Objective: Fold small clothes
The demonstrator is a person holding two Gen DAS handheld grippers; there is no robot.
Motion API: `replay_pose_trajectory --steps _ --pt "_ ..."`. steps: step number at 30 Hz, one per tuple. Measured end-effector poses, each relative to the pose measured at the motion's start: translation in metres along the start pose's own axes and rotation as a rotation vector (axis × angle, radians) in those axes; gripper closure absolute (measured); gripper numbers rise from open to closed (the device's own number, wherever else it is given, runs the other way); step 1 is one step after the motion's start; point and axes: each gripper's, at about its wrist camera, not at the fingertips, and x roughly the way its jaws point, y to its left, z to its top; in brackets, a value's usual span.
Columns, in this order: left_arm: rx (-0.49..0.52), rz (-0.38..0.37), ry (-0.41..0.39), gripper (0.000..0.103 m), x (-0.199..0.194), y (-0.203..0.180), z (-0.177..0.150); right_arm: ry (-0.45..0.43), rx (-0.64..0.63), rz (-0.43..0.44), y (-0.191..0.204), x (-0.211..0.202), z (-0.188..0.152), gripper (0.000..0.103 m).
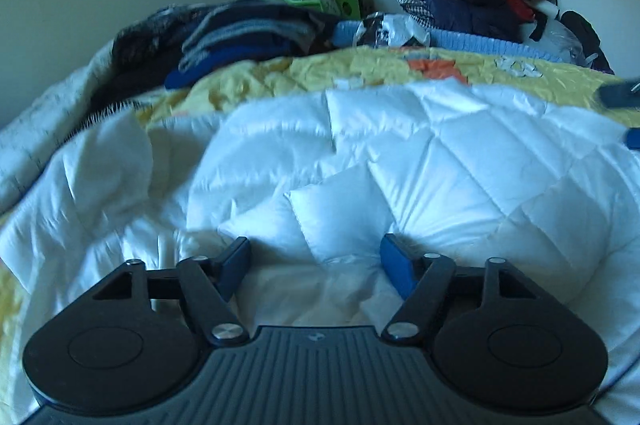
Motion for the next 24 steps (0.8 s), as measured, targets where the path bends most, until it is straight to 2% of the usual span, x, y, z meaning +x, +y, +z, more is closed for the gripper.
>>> replay_pose_trajectory --steps 2,4,8,13,16,18,20,22,24 --pt "-0.017 -0.008 0.001 0.03 0.003 0.002 -0.005 0.082 -0.1 -0.075 -0.002 0.03 0.0 0.028" --pt "-0.024 -0.021 0.009 0.03 0.006 0.004 -0.006 0.127 -0.105 -0.105 -0.011 0.045 -0.006 0.029" --pt "-0.053 -0.049 0.025 0.029 0.009 0.01 -0.007 0.087 -0.221 -0.093 -0.009 0.05 -0.027 0.024" --pt "-0.059 -0.074 0.01 0.028 0.005 0.015 -0.007 0.066 -0.199 -0.048 -0.014 0.048 -0.031 0.016" --pt "-0.073 -0.118 -0.03 0.028 -0.02 0.036 -0.004 0.059 -0.194 -0.039 -0.013 0.043 -0.032 0.015" --pt "-0.132 -0.126 -0.121 0.025 -0.052 0.065 -0.002 0.057 -0.195 -0.038 -0.012 0.042 -0.032 0.014" --pt "-0.214 -0.124 -0.214 0.014 -0.079 0.105 0.003 0.053 -0.186 -0.032 -0.013 0.041 -0.032 0.014" --pt "-0.347 -0.062 -0.265 0.007 -0.092 0.154 0.012 0.051 -0.18 -0.027 -0.014 0.04 -0.032 0.013" --pt "-0.526 -0.043 -0.27 0.002 -0.086 0.21 0.019 0.049 -0.178 -0.023 -0.014 0.04 -0.032 0.013"
